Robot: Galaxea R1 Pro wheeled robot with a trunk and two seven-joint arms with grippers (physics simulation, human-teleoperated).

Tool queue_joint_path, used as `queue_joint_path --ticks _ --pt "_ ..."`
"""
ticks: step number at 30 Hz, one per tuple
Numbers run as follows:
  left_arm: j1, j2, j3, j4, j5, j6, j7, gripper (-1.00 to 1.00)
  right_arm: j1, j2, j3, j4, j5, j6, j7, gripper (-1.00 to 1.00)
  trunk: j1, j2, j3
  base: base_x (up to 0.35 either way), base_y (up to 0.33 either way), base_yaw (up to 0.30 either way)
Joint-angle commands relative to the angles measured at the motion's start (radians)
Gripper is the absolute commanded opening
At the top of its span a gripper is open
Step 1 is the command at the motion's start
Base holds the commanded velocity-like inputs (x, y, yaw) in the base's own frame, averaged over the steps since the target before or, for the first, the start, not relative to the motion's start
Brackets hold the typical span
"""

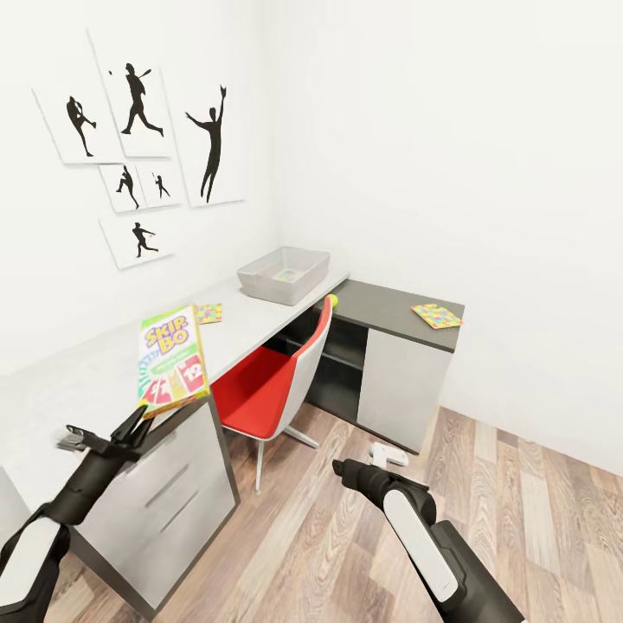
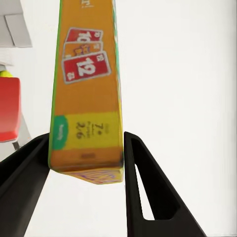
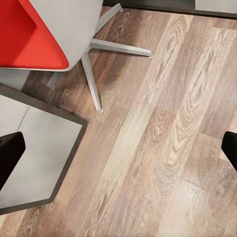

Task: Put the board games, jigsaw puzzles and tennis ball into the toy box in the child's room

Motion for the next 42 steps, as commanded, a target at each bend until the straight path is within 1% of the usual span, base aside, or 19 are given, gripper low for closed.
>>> queue_joint_path --ticks 1,8,9,11,14,16,18,21,24,25,26,28,29,30,31,33,42 --pt "0.003 -0.001 0.001 -0.015 0.0 0.006 -0.001 -1.0 -0.001 0.0 0.001 -0.001 -0.01 0.001 -0.01 1.0 0.0 -0.001 -0.001 0.0 0.0 0.0" --pt "0.03 0.0 0.0 -0.075 0.001 0.02 0.008 -1.0 -0.001 0.0 0.001 -0.001 -0.01 0.001 -0.01 1.0 0.0 -0.001 -0.001 0.0 0.0 0.0" --pt "0.031 0.001 0.0 -0.085 0.001 0.038 0.009 -1.0 -0.001 0.0 0.001 -0.001 -0.01 0.001 -0.01 1.0 0.0 -0.001 -0.001 0.0 0.0 0.0" --pt "0.032 0.002 0.002 -0.098 -0.001 0.097 0.009 -1.0 -0.001 0.0 0.001 0.003 -0.01 0.0 -0.01 1.0 0.0 -0.001 -0.001 0.0 0.0 0.0" --pt "0.032 0.003 0.006 -0.111 -0.003 0.144 0.007 -1.0 -0.001 0.001 0.0 0.009 -0.01 0.0 -0.01 1.0 0.0 -0.001 -0.001 0.0 0.0 0.0" --pt "0.032 0.004 0.013 -0.119 -0.004 0.156 0.005 -1.0 -0.001 0.001 0.0 0.012 -0.01 0.0 -0.01 1.0 0.0 -0.001 -0.001 0.0 0.0 0.0" --pt "0.033 0.007 0.022 -0.123 -0.005 0.151 0.005 -1.0 -0.001 0.0 0.0 0.013 -0.01 0.0 -0.01 1.0 0.0 -0.001 -0.001 0.0 0.0 0.0" --pt "0.034 0.027 0.029 -0.126 -0.005 0.116 0.001 -1.0 -0.001 0.001 0.0 0.014 -0.01 -0.001 -0.01 1.0 0.0 -0.001 -0.001 0.0 0.0 0.0" --pt "0.035 0.057 0.025 -0.131 -0.009 0.105 0.0 -1.0 -0.001 0.0 0.0 0.014 -0.01 -0.009 -0.01 1.0 0.0 -0.001 -0.001 0.0 0.0 0.0" --pt "0.036 0.073 0.023 -0.133 -0.018 0.106 0.001 -1.0 -0.001 0.0 0.001 0.014 -0.011 -0.013 -0.01 1.0 0.0 -0.001 -0.001 0.0 0.0 0.0" --pt "0.036 0.09 0.016 -0.137 -0.036 0.111 0.001 -1.0 -0.001 0.0 0.001 0.014 -0.011 -0.015 -0.01 1.0 0.0 -0.001 -0.001 0.0 0.0 0.0" --pt "0.037 0.12 -0.013 -0.157 -0.084 0.131 -0.002 -1.0 -0.001 0.0 0.001 0.014 -0.011 -0.018 -0.01 1.0 0.0 -0.001 -0.001 0.0 0.0 0.0" --pt "0.037 0.125 -0.019 -0.163 -0.095 0.137 -0.002 -1.0 -0.001 0.0 0.001 0.013 -0.011 -0.018 -0.01 1.0 0.0 -0.001 -0.001 0.0 0.0 0.0" --pt "0.037 0.132 -0.031 -0.177 -0.114 0.148 -0.002 -1.0 -0.001 0.0 0.001 0.013 -0.011 -0.018 -0.01 1.0 0.0 -0.001 -0.001 0.0 0.0 0.0" --pt "0.037 0.137 -0.04 -0.191 -0.126 0.155 -0.002 -1.0 -0.001 0.0 0.001 0.012 -0.011 -0.019 -0.01 1.0 0.0 -0.001 -0.001 0.0 0.0 0.0" --pt "0.037 0.142 -0.05 -0.216 -0.14 0.163 0.0 -1.0 -0.001 0.0 0.001 0.011 -0.01 -0.019 -0.009 1.0 0.0 -0.001 -0.001 0.0 0.0 0.0" --pt "0.037 0.146 -0.055 -0.256 -0.162 0.182 0.01 -1.0 -0.001 -0.002 0.001 0.01 -0.009 -0.021 0.029 1.0 0.0 -0.001 -0.001 0.0 0.0 0.0"
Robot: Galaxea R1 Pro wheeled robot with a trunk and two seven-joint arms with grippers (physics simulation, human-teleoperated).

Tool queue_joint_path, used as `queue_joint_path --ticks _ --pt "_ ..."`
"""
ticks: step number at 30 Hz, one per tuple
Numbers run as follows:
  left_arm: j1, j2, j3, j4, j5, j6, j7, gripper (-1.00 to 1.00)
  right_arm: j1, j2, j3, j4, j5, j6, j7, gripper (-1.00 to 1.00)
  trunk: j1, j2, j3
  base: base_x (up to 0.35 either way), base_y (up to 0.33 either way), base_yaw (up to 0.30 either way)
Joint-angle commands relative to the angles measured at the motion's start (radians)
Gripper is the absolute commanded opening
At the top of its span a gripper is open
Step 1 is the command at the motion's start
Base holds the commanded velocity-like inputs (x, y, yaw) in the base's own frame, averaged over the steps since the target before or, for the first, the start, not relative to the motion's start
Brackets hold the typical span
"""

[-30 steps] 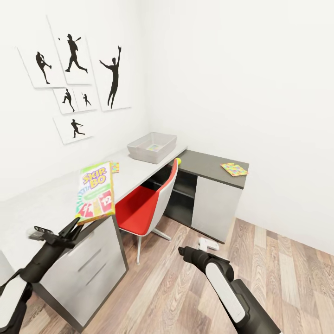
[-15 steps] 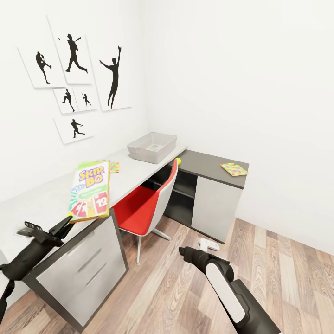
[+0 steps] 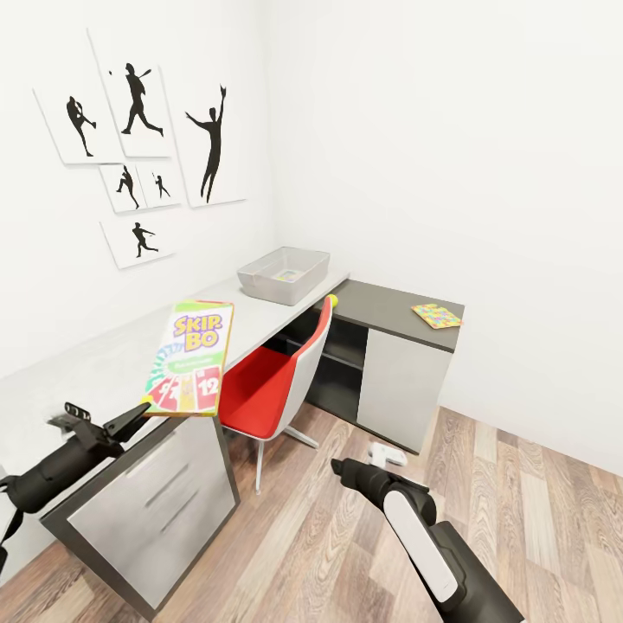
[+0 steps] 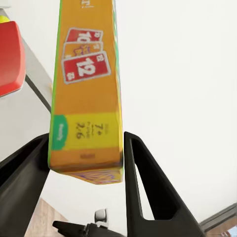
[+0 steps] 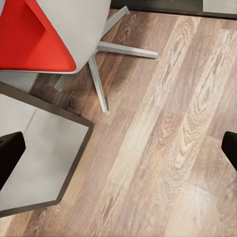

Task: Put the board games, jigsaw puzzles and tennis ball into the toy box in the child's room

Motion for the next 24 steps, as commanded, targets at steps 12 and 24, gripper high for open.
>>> queue_joint_path --ticks 12,24 --pt "0.001 0.001 0.004 -0.017 -0.012 0.006 -0.014 -1.0 -0.001 0.001 0.001 -0.001 0.053 0.0 -0.006 1.0 0.0 -0.001 -0.001 0.01 0.0 0.0" --pt "0.004 0.003 0.01 -0.059 -0.012 0.04 -0.019 -1.0 -0.001 0.001 0.0 -0.006 0.056 -0.001 -0.006 1.0 0.0 -0.001 -0.001 0.0 0.0 0.0"
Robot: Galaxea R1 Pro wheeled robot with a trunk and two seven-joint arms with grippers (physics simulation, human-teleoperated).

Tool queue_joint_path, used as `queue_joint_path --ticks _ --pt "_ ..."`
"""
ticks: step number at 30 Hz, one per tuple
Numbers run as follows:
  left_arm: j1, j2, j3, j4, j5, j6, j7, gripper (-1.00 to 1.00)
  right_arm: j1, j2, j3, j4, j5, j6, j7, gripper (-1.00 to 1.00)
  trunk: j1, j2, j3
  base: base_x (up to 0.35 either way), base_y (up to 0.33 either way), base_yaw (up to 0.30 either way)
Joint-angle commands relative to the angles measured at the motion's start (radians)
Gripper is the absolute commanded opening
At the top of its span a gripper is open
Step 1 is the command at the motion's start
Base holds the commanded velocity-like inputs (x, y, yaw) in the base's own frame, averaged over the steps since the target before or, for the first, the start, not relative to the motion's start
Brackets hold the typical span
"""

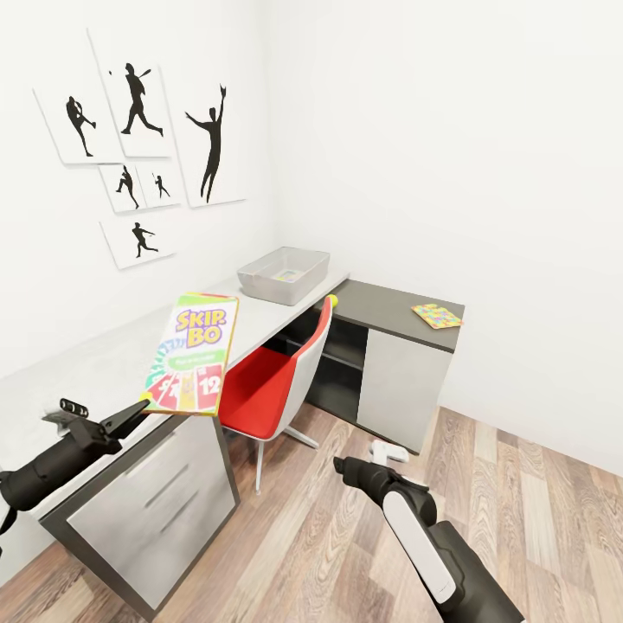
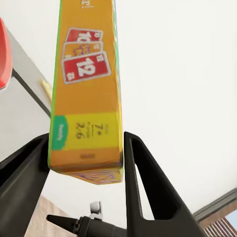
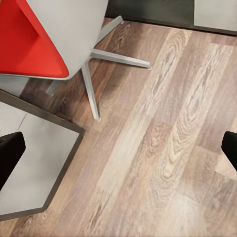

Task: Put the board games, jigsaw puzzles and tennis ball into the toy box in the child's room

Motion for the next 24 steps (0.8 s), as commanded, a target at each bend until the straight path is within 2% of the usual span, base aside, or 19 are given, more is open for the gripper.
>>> queue_joint_path --ticks 1,8,16,21,24 --pt "-0.001 0.001 0.001 0.0 0.0 0.005 -0.003 -1.0 -0.001 0.0 0.001 -0.001 -0.01 0.001 -0.01 1.0 0.0 -0.001 -0.001 0.0 0.0 0.0" --pt "-0.001 0.003 0.004 0.0 0.0 0.035 -0.003 -1.0 0.0 -0.001 -0.012 -0.014 -0.017 0.002 -0.01 1.0 0.0 -0.001 -0.001 0.0 0.0 0.0" --pt "-0.001 0.028 0.003 0.0 0.0 0.04 -0.003 -1.0 0.001 -0.002 -0.015 -0.024 -0.023 0.003 -0.01 1.0 0.0 -0.001 -0.001 0.0 0.0 0.0" --pt "-0.001 0.031 0.005 0.001 0.0 0.041 -0.003 -1.0 0.001 -0.009 -0.031 -0.024 -0.025 0.008 -0.01 1.0 0.0 -0.001 -0.001 0.0 0.0 0.0" --pt "-0.001 0.031 0.007 0.001 0.0 0.065 0.0 -1.0 0.0 -0.012 -0.037 -0.024 -0.025 0.011 -0.01 1.0 0.0 -0.001 -0.001 0.0 0.0 0.0"
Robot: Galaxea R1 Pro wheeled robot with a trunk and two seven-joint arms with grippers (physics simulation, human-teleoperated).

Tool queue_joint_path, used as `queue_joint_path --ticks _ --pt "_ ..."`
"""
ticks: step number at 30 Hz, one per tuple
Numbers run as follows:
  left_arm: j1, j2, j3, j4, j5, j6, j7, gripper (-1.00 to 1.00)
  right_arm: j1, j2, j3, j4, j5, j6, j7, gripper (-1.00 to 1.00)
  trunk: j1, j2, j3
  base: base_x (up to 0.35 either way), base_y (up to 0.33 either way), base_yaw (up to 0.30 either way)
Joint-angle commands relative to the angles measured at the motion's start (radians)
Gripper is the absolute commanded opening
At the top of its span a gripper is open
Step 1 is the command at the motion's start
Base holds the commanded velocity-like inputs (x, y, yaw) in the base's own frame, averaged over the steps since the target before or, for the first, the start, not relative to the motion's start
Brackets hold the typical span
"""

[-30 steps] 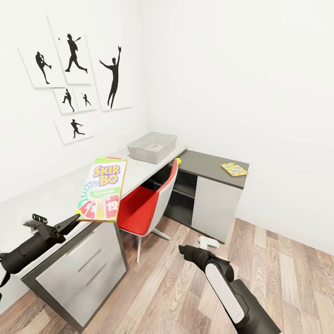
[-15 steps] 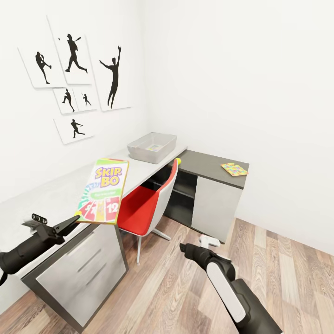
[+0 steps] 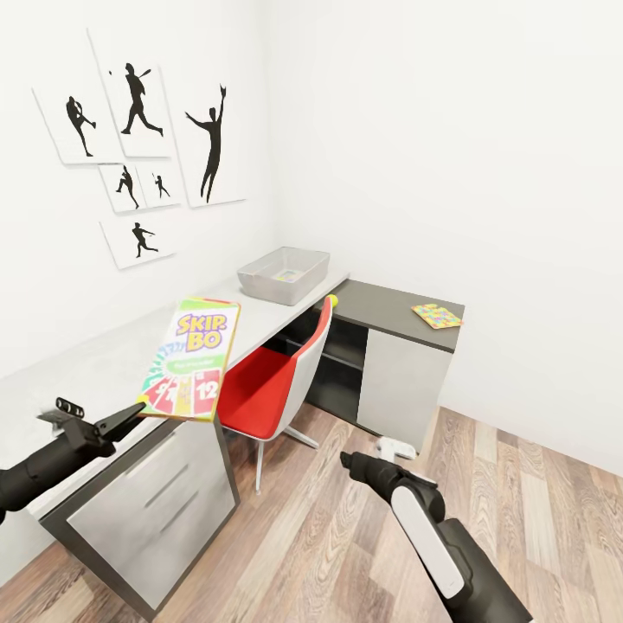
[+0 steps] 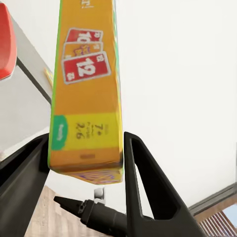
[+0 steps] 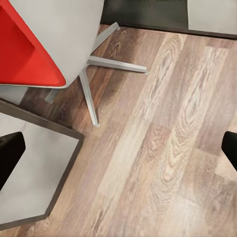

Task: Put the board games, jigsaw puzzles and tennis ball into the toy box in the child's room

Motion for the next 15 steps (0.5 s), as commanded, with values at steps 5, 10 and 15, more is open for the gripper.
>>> queue_joint_path --ticks 5,10,15 --pt "-0.002 0.001 0.001 0.0 -0.001 0.026 0.003 -1.0 -0.002 -0.002 -0.011 -0.001 -0.009 0.001 -0.011 1.0 0.0 -0.001 -0.001 0.0 0.0 0.0" --pt "-0.003 0.015 -0.006 0.0 0.0 0.03 0.004 -1.0 -0.001 -0.003 -0.081 -0.001 -0.011 0.006 -0.013 1.0 0.0 -0.001 -0.001 0.0 0.0 0.0" --pt "-0.003 0.037 -0.009 0.0 0.001 0.031 0.004 -1.0 -0.003 -0.003 -0.119 0.006 -0.012 0.038 -0.013 1.0 0.0 -0.001 -0.001 0.0 0.0 0.0"
